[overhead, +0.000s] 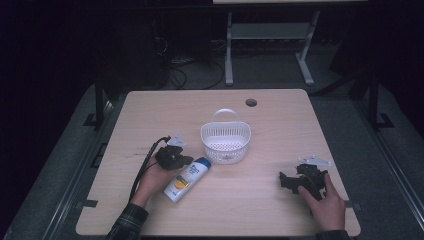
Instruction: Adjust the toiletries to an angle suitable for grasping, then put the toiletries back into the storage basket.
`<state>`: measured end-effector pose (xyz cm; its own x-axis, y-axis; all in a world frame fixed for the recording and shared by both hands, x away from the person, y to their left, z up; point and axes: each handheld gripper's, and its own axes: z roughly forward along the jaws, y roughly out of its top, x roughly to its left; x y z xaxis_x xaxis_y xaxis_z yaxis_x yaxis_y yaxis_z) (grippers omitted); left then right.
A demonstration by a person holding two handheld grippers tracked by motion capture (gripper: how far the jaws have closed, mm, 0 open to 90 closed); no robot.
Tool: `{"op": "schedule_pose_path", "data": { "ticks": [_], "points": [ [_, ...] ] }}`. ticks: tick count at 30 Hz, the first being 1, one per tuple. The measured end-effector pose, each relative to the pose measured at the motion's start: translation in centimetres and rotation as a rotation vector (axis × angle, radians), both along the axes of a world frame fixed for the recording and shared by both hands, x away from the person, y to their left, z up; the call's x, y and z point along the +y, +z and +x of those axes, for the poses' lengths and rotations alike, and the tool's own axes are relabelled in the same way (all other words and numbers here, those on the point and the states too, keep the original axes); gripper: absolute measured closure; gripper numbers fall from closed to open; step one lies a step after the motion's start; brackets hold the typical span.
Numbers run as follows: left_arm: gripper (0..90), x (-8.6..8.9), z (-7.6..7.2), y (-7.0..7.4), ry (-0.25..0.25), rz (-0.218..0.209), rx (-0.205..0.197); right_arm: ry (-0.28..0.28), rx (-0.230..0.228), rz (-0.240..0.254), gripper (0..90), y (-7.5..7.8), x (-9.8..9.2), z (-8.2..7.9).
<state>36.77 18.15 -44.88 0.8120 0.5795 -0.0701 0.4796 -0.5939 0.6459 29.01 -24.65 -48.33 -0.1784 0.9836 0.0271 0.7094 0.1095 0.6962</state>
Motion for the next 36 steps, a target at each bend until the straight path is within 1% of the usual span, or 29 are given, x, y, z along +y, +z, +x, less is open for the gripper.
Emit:
{"op": "schedule_pose_path", "data": {
  "ticks": [5,9,12,13,15,19,21,25,27,29,30,31,32,33,35,36],
  "points": [
    [89.7,-0.7,-0.3,0.0,-0.025,0.002,0.007,0.0,0.0,0.0,0.0,0.0,0.0,0.0],
    [89.7,-1.2,-0.6,0.1,-0.048,0.006,0.006,0.0,0.0,0.0,0.0,0.0,0.0,0.0],
    [89.7,-1.6,-0.9,0.1,-0.056,0.001,0.008,0.0,0.0,0.0,0.0,0.0,0.0,0.0],
    [89.7,-1.7,-0.9,0.1,-0.061,0.006,0.007,0.0,0.0,0.0,0.0,0.0,0.0,0.0],
    [89.7,-1.9,-1.0,0.1,-0.063,0.001,0.009,0.0,0.0,0.0,0.0,0.0,0.0,0.0],
    [89.6,-2.0,-1.0,0.0,-0.067,0.012,0.011,0.001,0.0,0.0,0.0,0.0,0.0,0.0],
    [89.5,-1.8,-1.0,0.0,-0.066,0.017,0.011,0.001,0.0,0.0,0.0,0.0,0.0,0.0],
    [87.5,-1.6,-1.0,0.2,-0.059,0.01,0.008,0.001,0.0,0.0,0.0,0.0,0.0,0.0],
    [83.1,-1.2,-1.0,0.5,-0.05,0.003,0.013,0.001,0.0,0.0,0.0,0.0,0.0,0.0],
    [77.1,-1.1,-1.0,0.6,-0.05,0.0,0.015,0.002,0.0,-0.001,0.0,0.0,0.0,0.0],
    [73.1,-1.0,-1.2,1.0,-0.037,-0.007,0.014,0.002,0.0,-0.001,0.0,0.0,0.0,0.0],
    [70.5,-1.0,-1.2,1.0,-0.037,-0.007,0.014,0.002,0.0,-0.001,0.0,0.0,0.0,0.0],
    [70.5,-0.9,-1.2,1.2,-0.037,-0.009,0.007,0.002,0.0,-0.001,0.0,0.0,0.0,0.0],
    [64.9,-0.8,-1.4,1.7,-0.024,-0.018,0.0,0.002,0.0,-0.001,0.0,0.0,0.0,0.0],
    [59.6,-0.8,-1.6,2.1,-0.027,-0.023,0.002,0.003,0.0,-0.001,0.0,0.0,0.0,0.0],
    [56.5,-0.8,-1.7,2.3,-0.025,-0.037,0.007,0.003,0.0,-0.001,0.0,0.0,0.0,0.0]
  ]
}}
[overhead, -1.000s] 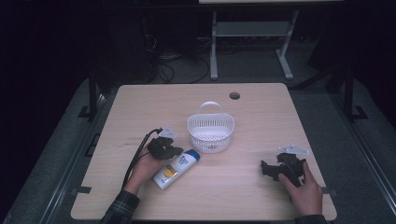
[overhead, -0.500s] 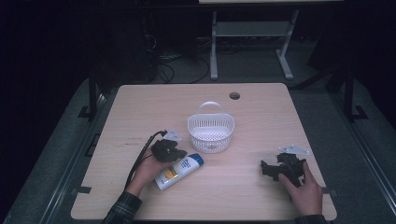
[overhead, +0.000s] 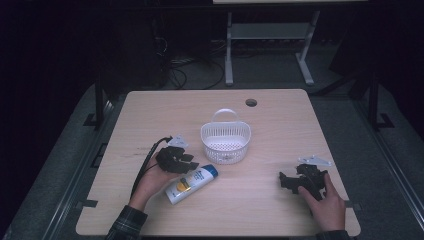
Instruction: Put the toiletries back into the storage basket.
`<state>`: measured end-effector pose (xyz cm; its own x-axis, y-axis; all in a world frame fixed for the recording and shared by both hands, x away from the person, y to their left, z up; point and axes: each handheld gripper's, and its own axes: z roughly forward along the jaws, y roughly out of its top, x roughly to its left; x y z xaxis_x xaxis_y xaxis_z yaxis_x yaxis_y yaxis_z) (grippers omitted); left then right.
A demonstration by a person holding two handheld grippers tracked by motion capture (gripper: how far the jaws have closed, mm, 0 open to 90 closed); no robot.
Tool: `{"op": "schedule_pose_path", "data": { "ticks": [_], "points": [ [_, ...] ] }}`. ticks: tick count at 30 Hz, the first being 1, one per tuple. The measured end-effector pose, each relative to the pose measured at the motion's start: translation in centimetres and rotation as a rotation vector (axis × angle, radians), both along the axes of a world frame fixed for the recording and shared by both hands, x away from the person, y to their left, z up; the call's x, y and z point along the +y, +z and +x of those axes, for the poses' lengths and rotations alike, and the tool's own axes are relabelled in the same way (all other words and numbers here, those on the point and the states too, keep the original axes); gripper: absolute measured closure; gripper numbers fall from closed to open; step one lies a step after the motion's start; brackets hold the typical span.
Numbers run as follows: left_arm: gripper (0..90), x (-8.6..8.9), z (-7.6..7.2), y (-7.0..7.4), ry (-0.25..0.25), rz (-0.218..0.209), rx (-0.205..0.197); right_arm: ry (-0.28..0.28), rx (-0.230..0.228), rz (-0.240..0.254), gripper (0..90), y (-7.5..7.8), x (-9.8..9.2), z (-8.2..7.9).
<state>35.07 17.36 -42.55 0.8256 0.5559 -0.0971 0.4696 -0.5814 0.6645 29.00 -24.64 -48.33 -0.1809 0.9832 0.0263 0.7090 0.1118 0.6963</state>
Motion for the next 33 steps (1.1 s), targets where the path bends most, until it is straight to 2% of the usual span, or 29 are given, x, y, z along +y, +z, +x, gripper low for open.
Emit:
{"op": "schedule_pose_path", "data": {
  "ticks": [5,9,10,14,24,28,33],
  "points": [
    [43.8,-0.4,-0.5,0.7,-0.019,-0.027,0.028,0.0,0.0,0.0,0.0,0.0,0.0,0.0],
    [34.5,-1.1,-1.0,1.0,-0.039,-0.015,0.023,0.001,0.0,-0.001,0.0,0.0,0.0,0.0],
    [34.5,-1.3,-1.0,1.0,-0.054,0.005,0.016,0.001,0.0,-0.001,0.0,0.0,0.0,0.0],
    [27.9,-2.5,-1.4,0.7,-0.068,0.04,0.015,0.001,0.0,0.0,0.0,0.0,0.0,0.0],
    [23.4,-3.9,-1.5,-0.8,-0.085,0.11,0.038,0.001,0.0,-0.001,0.0,0.0,0.0,0.0],
    [22.8,-4.3,-1.5,-1.4,-0.096,0.16,0.047,0.001,0.0,-0.001,0.0,0.0,0.0,0.0],
    [23.0,-4.6,-1.6,-1.9,-0.1,0.196,0.056,0.001,0.0,0.0,0.0,0.0,0.0,0.0]
  ]
}}
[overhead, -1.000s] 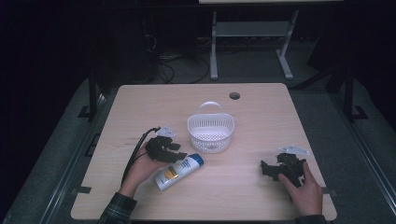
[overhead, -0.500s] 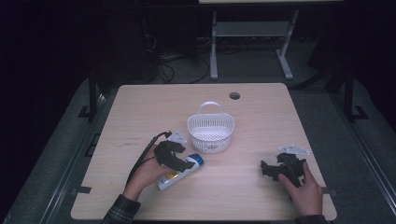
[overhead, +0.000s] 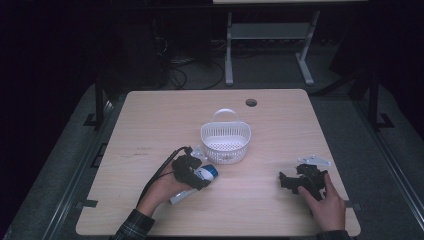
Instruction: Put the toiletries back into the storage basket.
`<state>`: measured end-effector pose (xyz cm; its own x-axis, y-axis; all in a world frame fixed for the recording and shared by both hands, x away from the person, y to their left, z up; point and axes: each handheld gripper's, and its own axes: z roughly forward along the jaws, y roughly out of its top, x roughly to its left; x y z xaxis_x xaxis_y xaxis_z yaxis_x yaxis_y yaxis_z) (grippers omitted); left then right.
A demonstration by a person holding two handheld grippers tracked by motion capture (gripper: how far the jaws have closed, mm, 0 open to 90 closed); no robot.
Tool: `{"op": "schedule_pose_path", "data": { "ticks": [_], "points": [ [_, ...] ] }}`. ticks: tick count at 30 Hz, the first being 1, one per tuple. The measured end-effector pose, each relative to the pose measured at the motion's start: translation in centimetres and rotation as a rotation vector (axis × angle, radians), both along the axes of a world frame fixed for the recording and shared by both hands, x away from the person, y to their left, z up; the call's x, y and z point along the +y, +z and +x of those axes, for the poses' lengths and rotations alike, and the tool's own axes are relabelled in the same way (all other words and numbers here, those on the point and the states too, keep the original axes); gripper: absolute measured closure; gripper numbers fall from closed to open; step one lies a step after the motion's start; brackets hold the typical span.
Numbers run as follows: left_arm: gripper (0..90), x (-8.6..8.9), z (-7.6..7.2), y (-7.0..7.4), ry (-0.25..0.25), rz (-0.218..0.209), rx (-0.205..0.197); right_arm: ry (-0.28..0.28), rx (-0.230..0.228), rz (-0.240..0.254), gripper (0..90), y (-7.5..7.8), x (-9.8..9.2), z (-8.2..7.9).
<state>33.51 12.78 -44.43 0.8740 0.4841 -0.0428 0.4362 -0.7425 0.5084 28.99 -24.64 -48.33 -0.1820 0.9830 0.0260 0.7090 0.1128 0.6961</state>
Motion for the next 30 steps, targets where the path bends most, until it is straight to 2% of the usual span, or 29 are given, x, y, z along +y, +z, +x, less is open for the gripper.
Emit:
{"op": "schedule_pose_path", "data": {
  "ticks": [4,11,16,22,26,30],
  "points": [
    [24.1,-0.12,-0.05,-0.14,-0.004,0.015,-0.004,0.0,0.0,0.0,0.0,0.0,0.0,0.0],
    [31.2,-0.25,-0.16,-0.37,-0.007,0.04,0.0,0.0,0.0,0.0,0.0,0.0,0.0,0.0],
    [32.0,-0.22,-0.14,-0.35,-0.003,0.04,0.009,0.0,0.0,0.0,0.0,0.0,0.0,0.0],
    [32.7,-0.32,-0.34,-0.23,-0.016,0.051,-0.002,0.0,0.0,0.0,0.0,0.0,0.0,0.0],
    [32.9,-0.32,-0.46,-0.07,-0.024,0.035,-0.004,0.0,0.0,0.0,0.0,0.0,0.0,0.0],
    [32.9,0.06,-0.51,0.51,-0.023,-0.005,-0.011,0.0,0.0,0.0,0.0,0.0,0.0,0.0]
  ]
}}
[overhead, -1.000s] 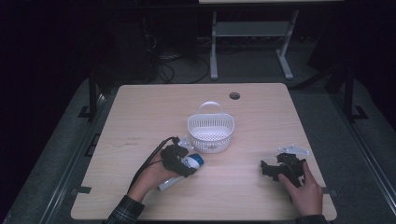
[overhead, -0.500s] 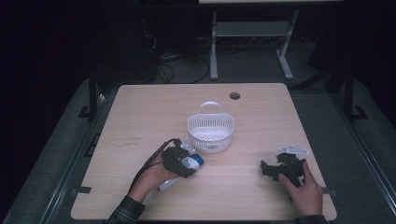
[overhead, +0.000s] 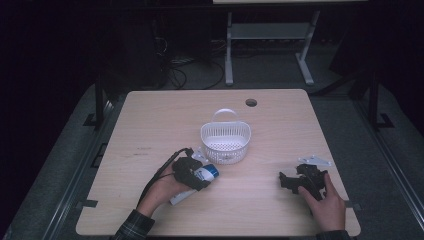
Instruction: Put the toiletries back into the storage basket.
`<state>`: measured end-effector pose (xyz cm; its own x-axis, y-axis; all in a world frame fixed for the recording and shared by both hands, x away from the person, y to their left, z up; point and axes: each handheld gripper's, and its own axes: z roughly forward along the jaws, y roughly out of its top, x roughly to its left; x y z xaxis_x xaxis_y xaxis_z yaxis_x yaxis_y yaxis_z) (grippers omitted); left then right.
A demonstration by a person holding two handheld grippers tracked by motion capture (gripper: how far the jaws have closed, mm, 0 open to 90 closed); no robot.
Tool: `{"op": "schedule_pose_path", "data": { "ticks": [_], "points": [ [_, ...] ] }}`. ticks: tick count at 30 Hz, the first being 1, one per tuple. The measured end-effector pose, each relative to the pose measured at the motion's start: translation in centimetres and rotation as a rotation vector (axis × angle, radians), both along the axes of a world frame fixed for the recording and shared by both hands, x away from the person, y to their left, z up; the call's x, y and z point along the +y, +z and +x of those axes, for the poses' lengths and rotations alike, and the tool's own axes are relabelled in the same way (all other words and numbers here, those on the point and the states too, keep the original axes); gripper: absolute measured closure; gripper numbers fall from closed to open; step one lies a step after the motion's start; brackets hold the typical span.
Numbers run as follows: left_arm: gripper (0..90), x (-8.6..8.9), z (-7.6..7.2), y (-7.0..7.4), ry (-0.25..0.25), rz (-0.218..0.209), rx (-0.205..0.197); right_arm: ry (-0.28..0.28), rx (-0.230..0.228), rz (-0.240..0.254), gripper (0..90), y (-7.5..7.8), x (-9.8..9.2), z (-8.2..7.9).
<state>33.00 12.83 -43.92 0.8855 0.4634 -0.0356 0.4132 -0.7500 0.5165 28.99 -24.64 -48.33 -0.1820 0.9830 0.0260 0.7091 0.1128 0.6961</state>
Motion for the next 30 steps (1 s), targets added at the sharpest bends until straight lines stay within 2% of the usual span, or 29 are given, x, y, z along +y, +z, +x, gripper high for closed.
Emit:
{"op": "schedule_pose_path", "data": {
  "ticks": [7,9,10,13,14,20,22,29,30],
  "points": [
    [33.1,1.4,-0.2,1.4,0.012,-0.105,-0.027,0.0,0.0,0.0,0.0,0.0,0.0,0.0],
    [33.1,1.8,-0.2,1.7,0.006,-0.117,-0.032,0.0,0.0,0.0,0.0,0.0,0.0,0.0],
    [33.1,2.2,-0.3,2.0,0.019,-0.15,-0.04,0.0,0.0,0.0,0.0,0.0,0.0,0.0],
    [33.2,2.8,-0.3,2.4,0.013,-0.168,-0.045,0.0,0.0,0.0,0.0,0.0,0.0,0.0],
    [33.2,3.3,-0.3,2.7,0.013,-0.194,-0.046,0.0,0.0,0.0,0.0,0.0,0.0,0.0],
    [33.3,4.8,-0.2,3.5,0.015,-0.282,-0.035,0.0,0.0,0.0,0.0,0.0,0.0,0.0],
    [33.4,5.0,-0.2,3.6,0.014,-0.289,-0.034,0.0,0.0,0.0,0.0,0.0,0.0,0.0],
    [33.5,6.7,-0.1,4.5,0.01,-0.4,-0.022,0.0,0.0,0.0,0.0,0.0,0.0,0.0],
    [33.5,6.7,-0.1,4.5,0.01,-0.4,-0.022,0.0,0.0,0.0,0.0,0.0,0.0,0.0]
  ]
}}
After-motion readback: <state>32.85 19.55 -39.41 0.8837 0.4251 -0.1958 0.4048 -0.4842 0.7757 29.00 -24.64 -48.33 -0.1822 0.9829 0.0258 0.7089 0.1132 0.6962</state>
